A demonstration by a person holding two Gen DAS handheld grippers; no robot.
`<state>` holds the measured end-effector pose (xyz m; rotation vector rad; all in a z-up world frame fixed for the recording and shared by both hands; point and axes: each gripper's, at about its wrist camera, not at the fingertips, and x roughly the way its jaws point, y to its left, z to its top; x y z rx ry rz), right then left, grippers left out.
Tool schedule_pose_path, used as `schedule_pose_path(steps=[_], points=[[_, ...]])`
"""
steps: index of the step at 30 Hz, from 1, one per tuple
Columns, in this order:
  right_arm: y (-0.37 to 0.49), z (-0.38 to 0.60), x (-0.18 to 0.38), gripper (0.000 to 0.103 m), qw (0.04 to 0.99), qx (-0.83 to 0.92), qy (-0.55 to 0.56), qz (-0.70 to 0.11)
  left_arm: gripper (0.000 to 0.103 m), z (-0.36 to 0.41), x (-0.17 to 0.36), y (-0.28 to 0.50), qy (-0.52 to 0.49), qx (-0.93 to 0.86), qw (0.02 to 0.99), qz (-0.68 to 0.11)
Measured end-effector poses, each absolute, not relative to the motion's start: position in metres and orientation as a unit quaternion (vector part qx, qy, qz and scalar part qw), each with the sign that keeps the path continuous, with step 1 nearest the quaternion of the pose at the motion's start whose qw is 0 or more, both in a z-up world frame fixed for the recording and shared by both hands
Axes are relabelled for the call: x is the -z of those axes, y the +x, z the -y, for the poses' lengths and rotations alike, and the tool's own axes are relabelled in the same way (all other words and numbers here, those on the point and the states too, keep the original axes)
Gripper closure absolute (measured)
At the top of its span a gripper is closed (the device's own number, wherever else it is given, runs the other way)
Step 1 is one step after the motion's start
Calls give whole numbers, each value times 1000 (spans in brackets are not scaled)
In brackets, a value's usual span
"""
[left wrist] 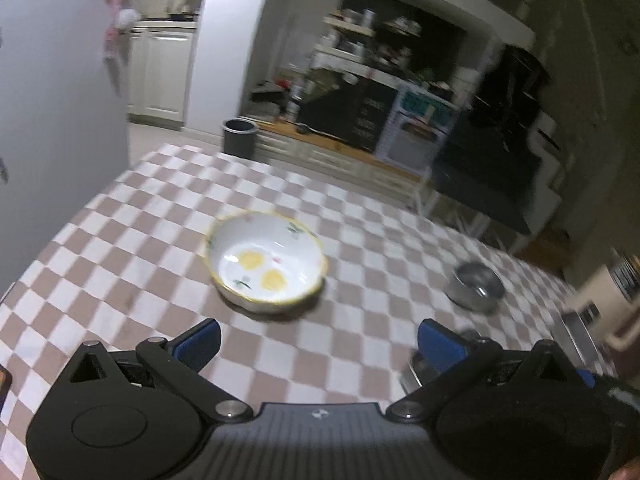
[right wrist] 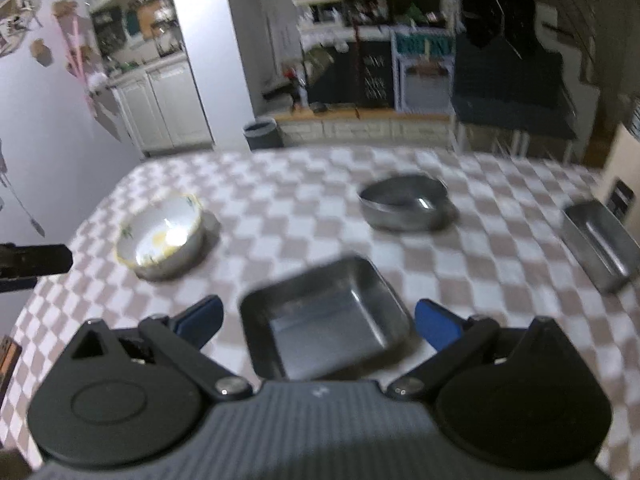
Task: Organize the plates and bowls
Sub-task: 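Move both grippers to the rim of the yellow-rimmed lemon-print bowl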
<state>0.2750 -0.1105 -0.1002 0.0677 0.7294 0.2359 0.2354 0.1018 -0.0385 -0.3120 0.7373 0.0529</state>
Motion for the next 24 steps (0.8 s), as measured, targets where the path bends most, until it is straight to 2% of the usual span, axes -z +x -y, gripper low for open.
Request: schedule_pose_path(steps=[7,15,17,19,21,24], points=[[315,76,110,0,930,-137,55,-335,0,-137,57,265,-180,-90,911,-359],[360,49,123,0,914,-168,121,-348,3,-164,69,290,-228,-134,904,-337],[369,42,125,0,908,-173,134,-357,17,-166,77,300,-236,-136,898,-346],[377,34,127,0,902,-180,141,-367,25,-167,86,312,-243,-138,891,-358],[385,26,128,0,894,-184,145,-381,28,-169,96,324,-241,-150,888,-362],[399,19,131,15,884,-196,146,-398,37,-170,108,337,-226,-159,887,-370]])
